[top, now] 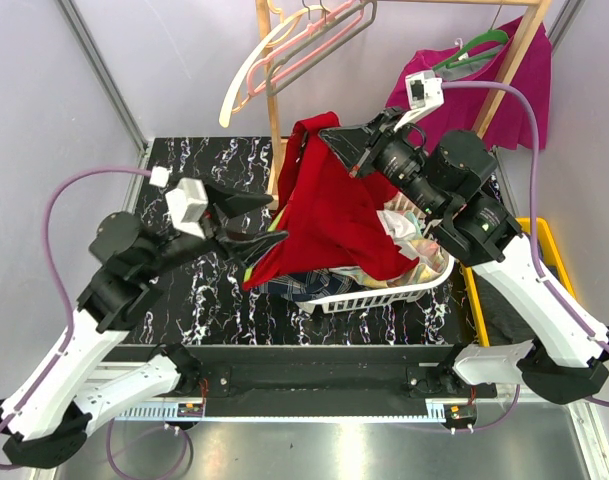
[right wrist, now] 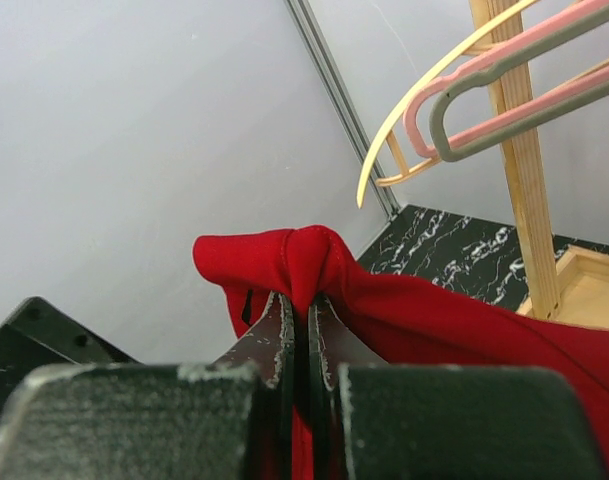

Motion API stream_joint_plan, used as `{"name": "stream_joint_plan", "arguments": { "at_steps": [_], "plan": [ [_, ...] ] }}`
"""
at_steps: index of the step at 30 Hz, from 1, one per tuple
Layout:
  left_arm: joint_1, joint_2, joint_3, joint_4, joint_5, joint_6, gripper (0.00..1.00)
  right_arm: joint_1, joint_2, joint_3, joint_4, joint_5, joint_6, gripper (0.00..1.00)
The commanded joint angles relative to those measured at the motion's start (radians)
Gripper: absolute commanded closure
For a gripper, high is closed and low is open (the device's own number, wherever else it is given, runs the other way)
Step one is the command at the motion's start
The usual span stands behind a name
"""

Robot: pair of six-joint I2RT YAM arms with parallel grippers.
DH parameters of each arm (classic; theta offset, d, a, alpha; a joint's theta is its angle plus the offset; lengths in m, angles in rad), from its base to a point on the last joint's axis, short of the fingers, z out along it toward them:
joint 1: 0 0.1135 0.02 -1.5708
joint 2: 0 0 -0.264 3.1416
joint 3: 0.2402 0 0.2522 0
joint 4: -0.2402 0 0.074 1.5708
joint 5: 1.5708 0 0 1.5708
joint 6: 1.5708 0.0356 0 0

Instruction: Remove the skirt from the hanger

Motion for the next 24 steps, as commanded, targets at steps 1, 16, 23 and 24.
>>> {"name": "stream_joint_plan", "arguments": {
  "at_steps": [1,16,23,24],
  "plan": [
    [0.001,-0.024,-0.017,-0.015,0.034,-0.012,0.30,0.008,-0.041,0.017,0.150,0.000,-0.005,1.00],
    [0.040,-0.031,-0.115,-0.055,-0.138,0.123,0.38,0.010,-0.064,0.008,0.143,-0.011,0.006,1.00],
    [0.165,-0.014,-0.048,-0.049,-0.073,0.009,0.40,0.010,-0.069,-0.004,0.141,-0.014,0.012,1.00],
    [0.178,-0.014,-0.048,-0.042,-0.057,-0.004,0.41,0.011,-0.071,-0.006,0.139,-0.015,0.012,1.00]
  ]
}}
